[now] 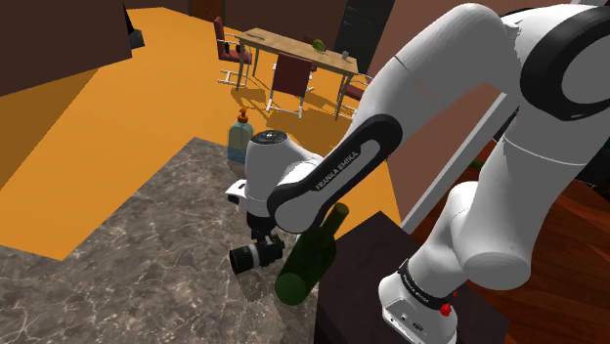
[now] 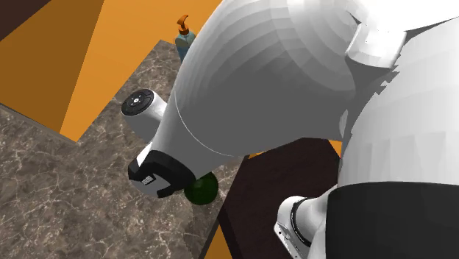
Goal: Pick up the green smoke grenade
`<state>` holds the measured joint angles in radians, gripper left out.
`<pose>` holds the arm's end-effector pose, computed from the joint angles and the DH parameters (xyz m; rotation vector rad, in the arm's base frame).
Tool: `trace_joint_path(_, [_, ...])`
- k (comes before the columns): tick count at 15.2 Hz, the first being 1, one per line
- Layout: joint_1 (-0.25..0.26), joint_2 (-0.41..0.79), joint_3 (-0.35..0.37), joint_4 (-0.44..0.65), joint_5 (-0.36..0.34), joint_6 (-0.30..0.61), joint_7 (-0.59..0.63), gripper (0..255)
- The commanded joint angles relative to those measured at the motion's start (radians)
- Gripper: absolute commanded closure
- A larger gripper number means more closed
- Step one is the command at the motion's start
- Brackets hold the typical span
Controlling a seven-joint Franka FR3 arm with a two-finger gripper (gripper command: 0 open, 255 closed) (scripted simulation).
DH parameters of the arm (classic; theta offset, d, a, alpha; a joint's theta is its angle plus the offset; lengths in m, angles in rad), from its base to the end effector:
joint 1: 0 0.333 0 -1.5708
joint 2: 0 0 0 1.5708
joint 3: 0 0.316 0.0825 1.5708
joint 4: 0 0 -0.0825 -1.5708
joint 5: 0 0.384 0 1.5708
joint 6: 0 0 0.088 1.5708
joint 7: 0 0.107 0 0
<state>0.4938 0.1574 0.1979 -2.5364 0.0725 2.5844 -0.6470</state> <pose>0.3439 0.2868 0.2071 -2.4705 -1.8285 0.1672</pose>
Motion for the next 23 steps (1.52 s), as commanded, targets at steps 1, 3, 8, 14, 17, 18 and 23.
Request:
trace_joint_path(1, [0.002,0.04,-0.004,0.004,-0.01,0.035,0.005,0])
trace_joint_path(3, [0.002,0.04,-0.004,0.004,-0.01,0.035,0.005,0])
trace_joint_path(8, [0.003,0.041,-0.004,0.006,-0.01,0.035,0.005,255])
trace_joint_path(14, [0.001,0.025,-0.002,0.003,-0.006,0.021,0.003,255])
trace_joint_path(17, [-0.002,-0.019,0.002,0.002,0.004,-0.021,-0.003,255])
trace_joint_path(18, [-0.002,-0.034,0.003,0.002,0.007,-0.035,-0.004,255])
trace_joint_path(23, [-0.004,-0.103,0.006,0.006,0.022,-0.108,-0.012,255])
